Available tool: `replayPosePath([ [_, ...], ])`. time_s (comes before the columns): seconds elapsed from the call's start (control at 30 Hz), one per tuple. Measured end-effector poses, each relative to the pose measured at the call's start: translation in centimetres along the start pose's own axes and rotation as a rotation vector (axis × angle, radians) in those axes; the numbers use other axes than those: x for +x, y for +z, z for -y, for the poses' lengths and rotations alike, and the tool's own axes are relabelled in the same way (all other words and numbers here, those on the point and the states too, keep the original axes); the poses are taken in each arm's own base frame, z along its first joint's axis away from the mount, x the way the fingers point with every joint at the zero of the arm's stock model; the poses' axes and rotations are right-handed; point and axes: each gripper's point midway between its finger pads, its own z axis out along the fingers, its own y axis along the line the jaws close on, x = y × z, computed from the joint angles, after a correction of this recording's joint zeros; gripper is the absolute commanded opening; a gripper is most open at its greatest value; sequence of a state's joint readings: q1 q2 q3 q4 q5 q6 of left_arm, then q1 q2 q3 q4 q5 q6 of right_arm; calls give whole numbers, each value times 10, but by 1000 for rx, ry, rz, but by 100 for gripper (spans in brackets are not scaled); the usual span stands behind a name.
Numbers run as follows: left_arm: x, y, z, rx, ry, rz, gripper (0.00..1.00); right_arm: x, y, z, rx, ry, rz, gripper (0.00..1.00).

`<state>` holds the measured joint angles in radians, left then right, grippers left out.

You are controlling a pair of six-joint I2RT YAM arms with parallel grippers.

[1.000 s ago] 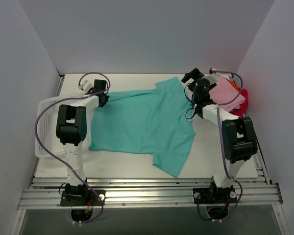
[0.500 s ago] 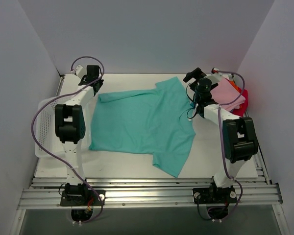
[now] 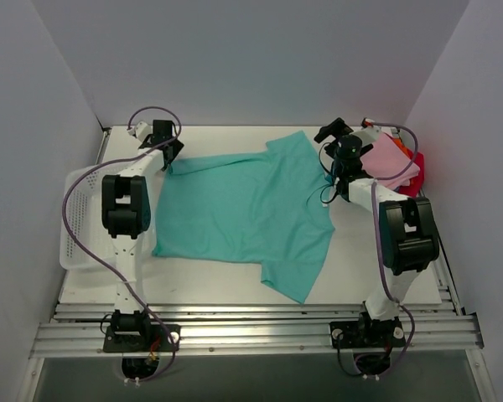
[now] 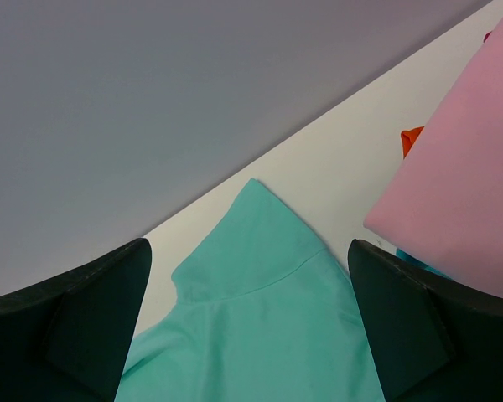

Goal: Fold and stack the t-shirts
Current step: Flatten the tshirt out

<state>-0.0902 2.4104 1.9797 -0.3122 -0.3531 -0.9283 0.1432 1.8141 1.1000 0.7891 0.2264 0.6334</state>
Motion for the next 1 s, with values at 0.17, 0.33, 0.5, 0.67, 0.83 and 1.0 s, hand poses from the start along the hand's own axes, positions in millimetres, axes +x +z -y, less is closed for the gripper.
replayPosePath([
  [0.17,24,-37,-22,-34,39,-38,82,5,1,2,-2,2,-10,100],
  [0.33,13,-74,-8,20,38,-3,82,9,2,0,-12,12,-23,100],
  [0.5,0,-86,-7,33,22,40,81,9,2,-2,-21,20,-23,100],
  [0.67,3,-84,-12,24,25,35,79,8,2,-2,-23,21,-23,100],
  [0.83,7,-81,-16,16,29,28,77,8,2,-2,-23,23,-23,100],
  [1.0,17,-72,-21,4,38,8,76,7,3,0,-18,25,-20,100],
])
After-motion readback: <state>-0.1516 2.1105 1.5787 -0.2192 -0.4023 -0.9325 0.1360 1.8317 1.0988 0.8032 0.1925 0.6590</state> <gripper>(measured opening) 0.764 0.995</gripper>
